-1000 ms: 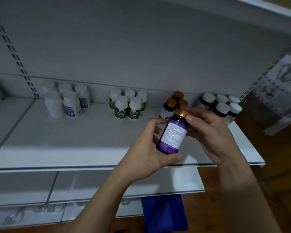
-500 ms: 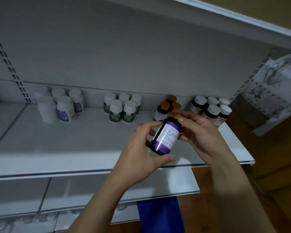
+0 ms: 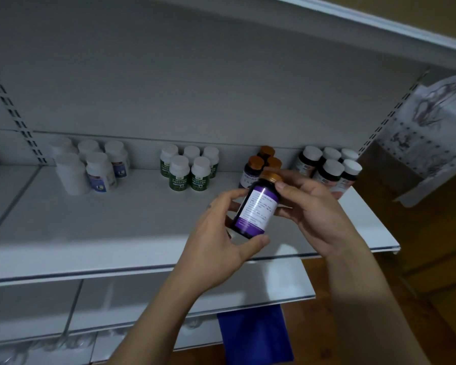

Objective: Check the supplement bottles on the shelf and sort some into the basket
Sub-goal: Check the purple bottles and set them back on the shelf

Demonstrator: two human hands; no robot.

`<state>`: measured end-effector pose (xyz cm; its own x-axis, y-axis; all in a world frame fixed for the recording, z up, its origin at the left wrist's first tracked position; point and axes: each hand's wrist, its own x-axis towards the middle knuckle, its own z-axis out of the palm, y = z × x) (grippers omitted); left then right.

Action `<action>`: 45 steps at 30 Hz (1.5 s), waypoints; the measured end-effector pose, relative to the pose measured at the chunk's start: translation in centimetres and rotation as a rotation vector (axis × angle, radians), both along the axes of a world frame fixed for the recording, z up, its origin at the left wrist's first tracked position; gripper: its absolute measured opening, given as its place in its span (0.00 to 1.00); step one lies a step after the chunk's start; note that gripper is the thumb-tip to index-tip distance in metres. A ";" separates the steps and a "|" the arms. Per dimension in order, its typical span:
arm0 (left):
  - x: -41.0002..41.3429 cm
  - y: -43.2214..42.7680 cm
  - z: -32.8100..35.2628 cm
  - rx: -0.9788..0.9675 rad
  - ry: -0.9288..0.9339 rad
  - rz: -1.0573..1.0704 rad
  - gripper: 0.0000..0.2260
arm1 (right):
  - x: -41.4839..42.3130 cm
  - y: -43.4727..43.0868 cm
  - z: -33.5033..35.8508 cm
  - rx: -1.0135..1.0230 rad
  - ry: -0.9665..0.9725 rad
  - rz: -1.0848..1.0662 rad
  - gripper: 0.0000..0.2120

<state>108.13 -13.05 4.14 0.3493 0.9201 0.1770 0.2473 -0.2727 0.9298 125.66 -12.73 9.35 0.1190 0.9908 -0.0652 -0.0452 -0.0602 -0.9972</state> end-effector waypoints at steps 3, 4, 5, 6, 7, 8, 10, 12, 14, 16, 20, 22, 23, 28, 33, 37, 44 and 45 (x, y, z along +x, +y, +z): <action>0.0 -0.2 0.0 -0.027 -0.064 -0.053 0.25 | 0.0 0.0 -0.1 0.003 0.052 0.006 0.17; 0.0 -0.3 0.0 -0.035 -0.076 -0.065 0.24 | 0.0 0.0 -0.1 0.005 0.068 0.010 0.17; 0.0 -0.4 0.0 -0.045 -0.087 -0.076 0.24 | -0.1 -0.1 -0.1 0.004 0.085 0.016 0.17; 0.0 -0.5 -0.1 -0.058 -0.105 -0.087 0.23 | -0.1 0.0 -0.1 0.002 0.101 0.020 0.17; 0.0 -0.5 -0.2 -0.074 -0.128 -0.096 0.22 | -0.2 0.0 -0.2 0.000 0.110 0.024 0.16; 0.0 -0.5 -0.3 -0.087 -0.150 -0.104 0.22 | -0.3 0.0 -0.2 -0.002 0.110 0.031 0.16; -0.1 -0.6 -0.4 -0.098 -0.186 -0.112 0.21 | -0.6 0.1 -0.3 -0.006 0.114 0.050 0.14; -0.2 -0.6 -0.2 -0.099 -0.212 -0.118 0.21 | -0.9 0.3 -0.3 -0.010 0.137 0.057 0.13; -0.2 -0.8 0.1 -0.104 -0.226 -0.130 0.21 | -1.2 0.3 -0.1 -0.006 0.156 0.055 0.14; -0.3 -0.9 0.5 -0.100 -0.241 -0.146 0.20 | -1.5 0.4 0.0 0.021 0.158 0.025 0.13; -0.2 -0.9 1.1 -0.049 -0.226 -0.160 0.25 | -2.0 0.3 0.1 0.085 0.155 -0.066 0.10; -0.3 -0.9 1.1 -0.026 -0.205 -0.163 0.31 | -2.2 0.3 0.2 0.100 0.151 -0.100 0.10; -0.3 -1.0 1.1 -0.020 -0.196 -0.164 0.33 | -2.2 0.4 0.3 0.105 0.147 -0.117 0.09; -0.3 -1.0 0.8 0.035 -0.095 -0.116 0.36 | -2.2 0.8 1.0 0.125 0.087 -0.155 0.09; -0.8 -0.5 0.4 0.074 0.013 0.003 0.38 | -3.1 1.3 0.6 0.113 0.040 -0.156 0.11; -1.3 0.1 -0.1 0.090 0.048 0.085 0.35 | -3.8 1.7 0.3 0.092 0.024 -0.133 0.12; -2.3 0.4 -0.5 0.030 0.074 0.187 0.29 | -4.6 2.4 -0.2 0.084 0.025 -0.121 0.10; -2.3 0.5 -0.5 0.029 0.066 0.185 0.27 | -4.6 2.4 -0.2 0.085 0.015 -0.109 0.08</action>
